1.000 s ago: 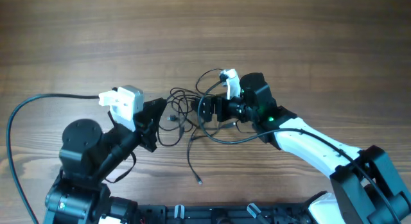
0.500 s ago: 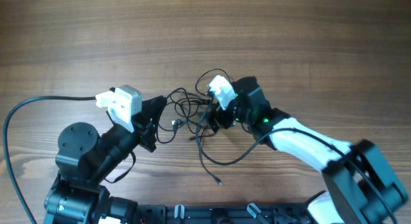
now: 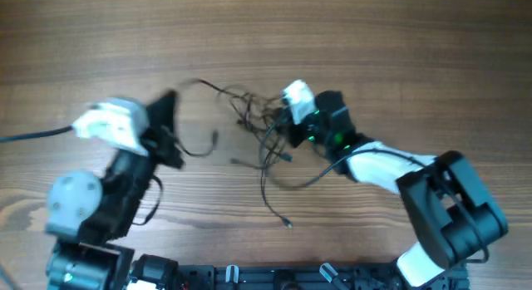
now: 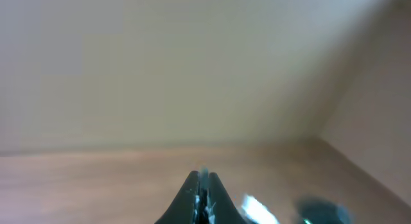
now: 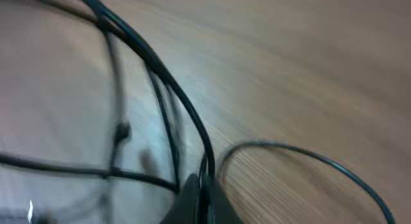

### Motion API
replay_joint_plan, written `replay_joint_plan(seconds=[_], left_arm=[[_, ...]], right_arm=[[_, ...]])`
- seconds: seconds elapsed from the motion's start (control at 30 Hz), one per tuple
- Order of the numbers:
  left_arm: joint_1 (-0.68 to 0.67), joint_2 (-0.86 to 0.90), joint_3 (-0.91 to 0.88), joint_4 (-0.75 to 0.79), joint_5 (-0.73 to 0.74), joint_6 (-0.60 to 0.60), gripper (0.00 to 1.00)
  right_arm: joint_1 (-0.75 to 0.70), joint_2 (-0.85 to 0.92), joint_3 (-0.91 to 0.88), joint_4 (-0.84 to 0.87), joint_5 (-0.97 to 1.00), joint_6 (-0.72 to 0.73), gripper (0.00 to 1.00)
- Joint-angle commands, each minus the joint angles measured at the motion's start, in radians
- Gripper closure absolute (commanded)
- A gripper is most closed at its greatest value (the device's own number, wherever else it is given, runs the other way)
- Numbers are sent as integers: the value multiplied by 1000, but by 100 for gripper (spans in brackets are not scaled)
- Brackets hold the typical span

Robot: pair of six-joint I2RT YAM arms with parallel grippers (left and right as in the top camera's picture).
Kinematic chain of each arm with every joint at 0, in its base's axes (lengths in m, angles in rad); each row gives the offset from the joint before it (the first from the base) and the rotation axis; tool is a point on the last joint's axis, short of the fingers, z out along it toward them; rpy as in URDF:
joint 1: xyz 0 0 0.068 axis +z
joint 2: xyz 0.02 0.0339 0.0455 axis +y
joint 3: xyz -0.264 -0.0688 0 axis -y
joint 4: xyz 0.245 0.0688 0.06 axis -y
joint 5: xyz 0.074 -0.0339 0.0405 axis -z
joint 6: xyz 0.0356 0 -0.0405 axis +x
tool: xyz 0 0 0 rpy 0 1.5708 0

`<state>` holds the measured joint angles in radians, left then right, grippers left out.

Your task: Untangle cables

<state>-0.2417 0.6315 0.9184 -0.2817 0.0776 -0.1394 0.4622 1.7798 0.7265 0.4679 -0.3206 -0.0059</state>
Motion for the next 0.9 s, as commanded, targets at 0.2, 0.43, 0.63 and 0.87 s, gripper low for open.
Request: replay_joint_plan(seconds=[0.2, 0.43, 0.63, 0.87], left_arm=[[5, -11, 158, 21, -937, -3, 96], [4, -8, 157, -2, -783, -2, 96], [3, 70, 157, 35, -244, -47, 96], [2, 302, 157, 480, 267, -311, 96]], right_arm=[[-401, -171, 1, -289, 27, 88, 96], [-504, -181, 1, -347, -699, 6, 55], [-298, -181, 1, -303, -723, -40, 0], [-326, -181, 1, -187, -632, 201, 0]])
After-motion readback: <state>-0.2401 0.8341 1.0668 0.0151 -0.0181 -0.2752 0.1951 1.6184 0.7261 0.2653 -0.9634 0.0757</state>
